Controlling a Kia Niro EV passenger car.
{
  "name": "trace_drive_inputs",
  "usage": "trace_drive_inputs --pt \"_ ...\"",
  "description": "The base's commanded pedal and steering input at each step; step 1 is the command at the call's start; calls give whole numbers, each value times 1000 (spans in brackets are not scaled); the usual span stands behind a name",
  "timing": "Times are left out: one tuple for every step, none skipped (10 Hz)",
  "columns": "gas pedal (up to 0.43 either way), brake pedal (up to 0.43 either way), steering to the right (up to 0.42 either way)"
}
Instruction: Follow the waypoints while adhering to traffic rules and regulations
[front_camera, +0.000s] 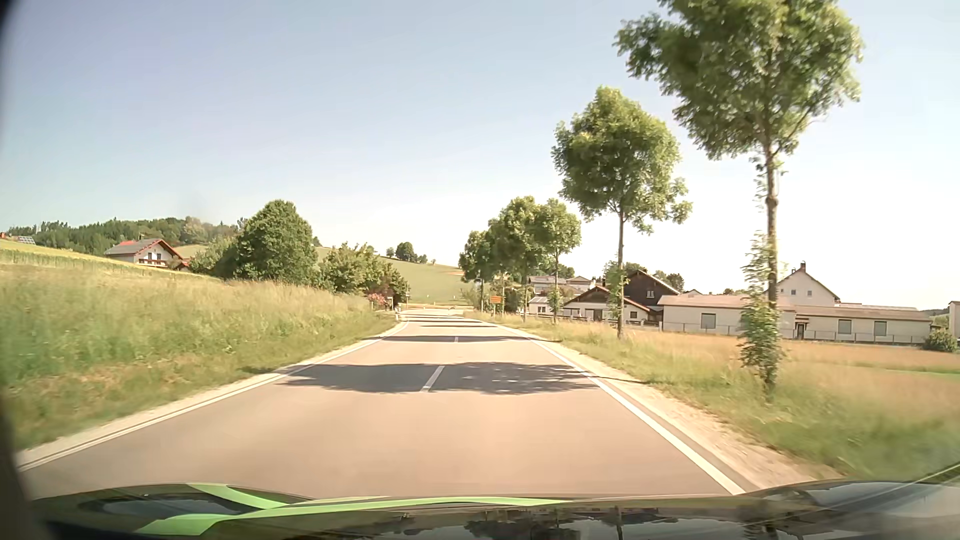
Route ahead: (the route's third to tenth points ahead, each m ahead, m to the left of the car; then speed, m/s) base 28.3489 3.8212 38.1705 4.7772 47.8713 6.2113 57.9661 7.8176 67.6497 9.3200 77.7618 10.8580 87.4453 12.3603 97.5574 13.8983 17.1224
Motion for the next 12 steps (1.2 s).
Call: trace_drive_inputs --pt "220 0 -23" --pt "220 0 -23" --pt "220 0 -23" --pt "209 0 -23" --pt "209 0 -23" --pt "197 0 -22" --pt "197 0 -22" --pt "197 0 -22" --pt "209 0 -20" --pt "209 0 -19" --pt "209 0 -17" --pt "209 0 -17"
